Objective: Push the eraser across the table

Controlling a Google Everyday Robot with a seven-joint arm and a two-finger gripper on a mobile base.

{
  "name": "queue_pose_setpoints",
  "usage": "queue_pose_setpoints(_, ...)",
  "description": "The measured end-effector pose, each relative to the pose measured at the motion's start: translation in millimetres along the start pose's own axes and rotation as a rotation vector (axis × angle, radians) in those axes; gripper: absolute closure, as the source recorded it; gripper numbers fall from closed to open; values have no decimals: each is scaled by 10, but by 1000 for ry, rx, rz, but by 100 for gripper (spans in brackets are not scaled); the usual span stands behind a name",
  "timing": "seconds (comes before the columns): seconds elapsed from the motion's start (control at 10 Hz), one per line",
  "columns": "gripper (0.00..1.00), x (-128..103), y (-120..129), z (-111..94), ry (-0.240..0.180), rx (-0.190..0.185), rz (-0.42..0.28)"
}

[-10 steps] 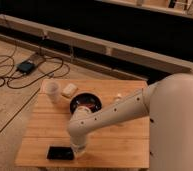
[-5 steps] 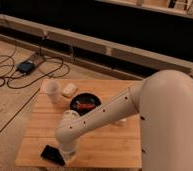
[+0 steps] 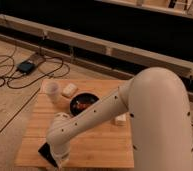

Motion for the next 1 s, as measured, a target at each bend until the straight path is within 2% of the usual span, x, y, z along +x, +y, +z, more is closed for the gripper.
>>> queue_pose_setpoints(0.1, 85, 15, 50, -17, -2, -15, -7)
queue_pose_setpoints(0.3, 85, 54, 221, -139, 0, -87, -35)
queue_pose_setpoints(0.6, 85, 118, 392, -270, 16, -156, -77)
queue_pose_setpoints(0.8, 85, 191, 440, -274, 31, -167, -105)
queue_pose_setpoints(1.0, 80, 257, 474, -303, 42, -176, -129)
